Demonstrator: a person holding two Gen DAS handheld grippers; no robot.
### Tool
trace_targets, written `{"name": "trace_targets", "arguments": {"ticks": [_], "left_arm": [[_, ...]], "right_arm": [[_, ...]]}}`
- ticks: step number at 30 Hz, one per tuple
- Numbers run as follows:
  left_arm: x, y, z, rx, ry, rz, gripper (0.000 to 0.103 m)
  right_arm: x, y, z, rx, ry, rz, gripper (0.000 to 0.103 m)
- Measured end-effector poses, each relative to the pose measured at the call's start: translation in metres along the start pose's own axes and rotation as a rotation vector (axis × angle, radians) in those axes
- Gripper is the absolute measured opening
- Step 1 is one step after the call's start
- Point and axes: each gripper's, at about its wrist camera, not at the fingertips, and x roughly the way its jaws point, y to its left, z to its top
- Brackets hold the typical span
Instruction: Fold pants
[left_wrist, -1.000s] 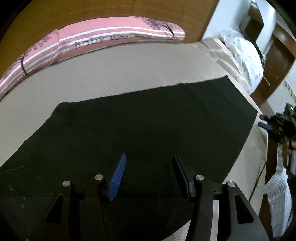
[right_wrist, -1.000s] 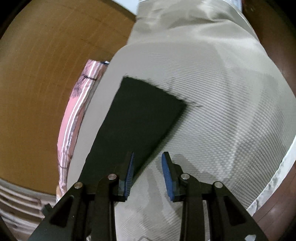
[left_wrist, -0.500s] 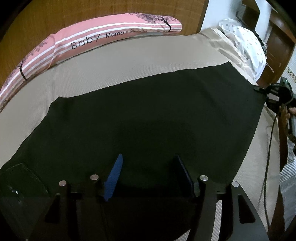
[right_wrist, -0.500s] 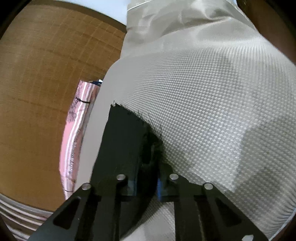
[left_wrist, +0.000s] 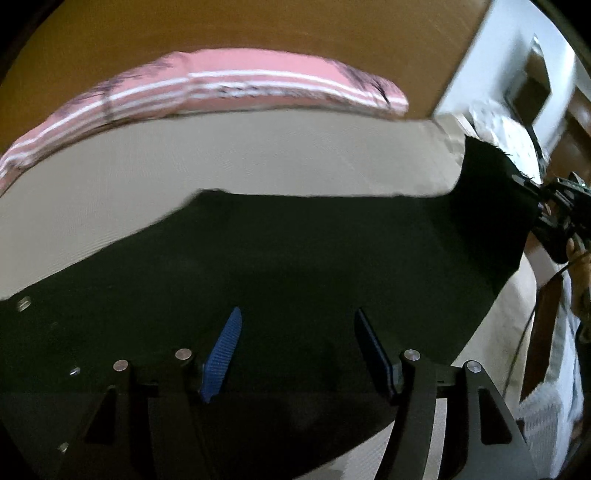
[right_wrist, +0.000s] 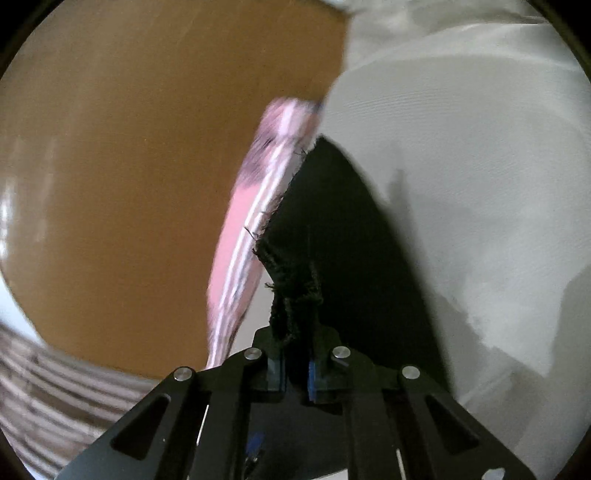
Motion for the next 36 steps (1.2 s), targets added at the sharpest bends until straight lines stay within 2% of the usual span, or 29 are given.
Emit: {"name": "trace_targets", "arguments": {"ticks": [4,9,12,13,15,17,20,24,32,33,34,36], "left_arm": [[-0.03,0.036,-0.013,-0.078,-0.041,0.027,0.064],[-0.063,0.077,-0.031,-0.156,-0.087,0.056,0.064],[-0.071,0.093,-0.04,-0.189,-0.094,0.066,0.064],[-0.074,0.099,-0.043,-0.207,-0.095,0.067,0.064],[-0.077,0.102,-0.048,-0.223,-0.098,0.057,0.064],[-0.08,0.105,-0.05,-0.234,-0.107,0.046,0.064],[-0.083,0.105,-0.05,-0.237,-0.121,0.025,0.064],[-0.084,0.103,-0.045,-0.248,-0.128,-0.014,0.064],[-0.071,0.083,-0.035,-0.239,-0.066,-0.153,0.064],[-0.069,0.081,-0.035,-0.24,-0.057,-0.163,0.064],[-0.066,0.08,-0.034,-0.246,-0.042,-0.181,0.064],[-0.063,0.078,-0.034,-0.263,-0.022,-0.207,0.064]], "right_arm": [[0.059,0.055,-0.047,-0.078,0.153,0.081,0.009],[0.129,0.093,-0.125,-0.179,0.382,0.096,0.009],[0.17,0.092,-0.179,-0.239,0.541,0.035,0.009],[0.184,0.087,-0.201,-0.278,0.594,-0.023,0.009],[0.198,0.078,-0.225,-0.331,0.644,-0.098,0.009],[0.203,0.071,-0.235,-0.342,0.653,-0.128,0.009],[0.2,0.077,-0.234,-0.363,0.636,-0.128,0.009],[0.199,0.09,-0.244,-0.472,0.642,-0.161,0.01],[0.193,0.097,-0.256,-0.664,0.63,-0.219,0.016],[0.19,0.098,-0.257,-0.674,0.628,-0.213,0.023],[0.188,0.099,-0.258,-0.677,0.635,-0.207,0.036],[0.183,0.101,-0.265,-0.683,0.683,-0.181,0.046]]}}
